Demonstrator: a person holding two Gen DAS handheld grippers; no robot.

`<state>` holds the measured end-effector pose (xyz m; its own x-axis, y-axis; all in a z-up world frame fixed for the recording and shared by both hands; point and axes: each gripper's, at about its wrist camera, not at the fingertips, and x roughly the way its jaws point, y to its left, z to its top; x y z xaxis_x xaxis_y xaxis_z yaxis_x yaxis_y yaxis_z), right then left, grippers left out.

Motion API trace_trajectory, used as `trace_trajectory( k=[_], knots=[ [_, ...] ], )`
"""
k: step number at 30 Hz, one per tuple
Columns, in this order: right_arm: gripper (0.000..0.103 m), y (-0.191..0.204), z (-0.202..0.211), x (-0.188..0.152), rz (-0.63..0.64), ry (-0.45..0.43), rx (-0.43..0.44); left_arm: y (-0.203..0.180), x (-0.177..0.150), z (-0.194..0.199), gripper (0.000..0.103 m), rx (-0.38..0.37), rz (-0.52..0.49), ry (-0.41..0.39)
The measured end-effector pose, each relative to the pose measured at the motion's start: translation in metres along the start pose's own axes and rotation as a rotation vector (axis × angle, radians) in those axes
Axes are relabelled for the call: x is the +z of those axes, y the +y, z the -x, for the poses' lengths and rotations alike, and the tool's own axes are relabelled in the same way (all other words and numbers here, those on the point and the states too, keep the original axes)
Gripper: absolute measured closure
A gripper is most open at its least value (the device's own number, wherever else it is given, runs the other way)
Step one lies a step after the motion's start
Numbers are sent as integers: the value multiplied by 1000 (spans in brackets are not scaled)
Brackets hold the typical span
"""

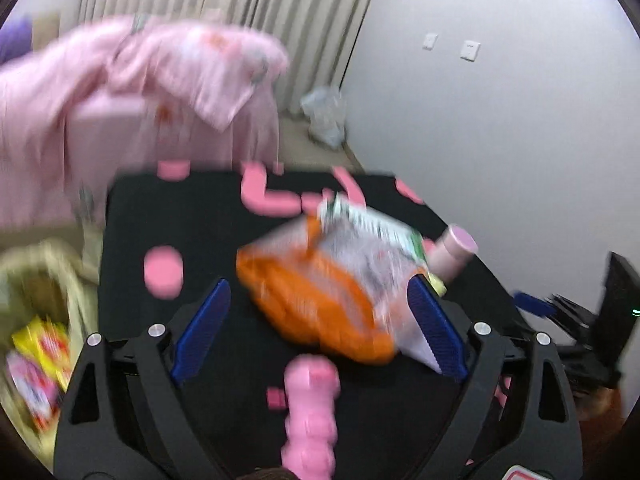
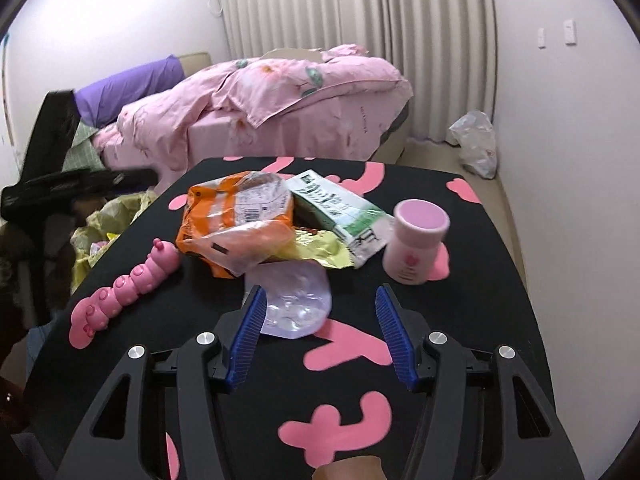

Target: Collect trash

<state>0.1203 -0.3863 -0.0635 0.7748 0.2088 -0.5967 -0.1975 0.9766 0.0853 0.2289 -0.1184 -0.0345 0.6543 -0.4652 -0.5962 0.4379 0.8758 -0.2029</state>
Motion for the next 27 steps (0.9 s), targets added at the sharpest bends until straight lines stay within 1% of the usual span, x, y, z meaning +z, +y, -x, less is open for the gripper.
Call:
trace_trajectory(
  k=[1, 2, 3, 4, 5, 6, 7, 8, 9, 12, 14, 15, 16, 17, 20, 22, 24, 26, 27],
  knots=[
    [49, -1, 2, -2, -4, -4, -2, -8, 8, -11, 17, 19, -71, 3],
    [49, -3, 2, -2, -9, -5, -4, -12, 12, -19, 17, 25, -108, 16],
    [49, -6, 3, -4, -17, -6, -3, -17, 18, -33, 17, 34, -160, 51],
    [49, -9, 4, -5, -22, -7, 1, -18, 23, -49, 17, 41, -189, 98],
    [49, -11, 4, -6, -30, -6, 9, -16, 27, -63, 17, 44, -196, 140],
    [49, -13, 2, -8, -42, -3, 23, -11, 30, -78, 18, 44, -177, 187],
    [49, -15, 1, -9, -54, 2, 35, -5, 32, -91, 22, 44, -146, 234],
    [49, -17, 0, -11, -61, 5, 40, 2, 33, -102, 31, 48, -114, 276],
    [49, -17, -1, -13, -63, 10, 36, 10, 32, -113, 34, 56, -72, 319],
    [49, -15, -8, -18, -51, 37, 11, 34, 26, -124, 48, 95, 50, 376],
    [49, -13, -12, -20, -41, 49, 5, 42, 23, -115, 66, 68, 100, 371],
    [49, -12, -13, -21, -38, 50, 3, 47, 23, -105, 70, 42, 129, 351],
    [49, -11, -15, -21, -35, 51, 3, 50, 22, -93, 73, 30, 150, 323],
    [49, -10, -17, -21, -33, 54, 1, 52, 21, -81, 75, 30, 164, 293],
    [49, -6, -24, -19, -32, 65, -3, 60, 18, -39, 75, 55, 197, 194],
    [49, -4, -29, -17, -31, 78, -6, 64, 15, -16, 75, 96, 213, 155],
    [49, 0, -36, -13, -26, 111, -20, 69, 11, 0, 75, 164, 223, 137],
    [49, 3, -39, -11, -24, 138, -31, 76, 8, 9, 75, 256, 231, 131],
    [49, 5, -39, -10, -25, 139, -18, 83, 3, 13, 75, 309, 261, 137]
  ],
)
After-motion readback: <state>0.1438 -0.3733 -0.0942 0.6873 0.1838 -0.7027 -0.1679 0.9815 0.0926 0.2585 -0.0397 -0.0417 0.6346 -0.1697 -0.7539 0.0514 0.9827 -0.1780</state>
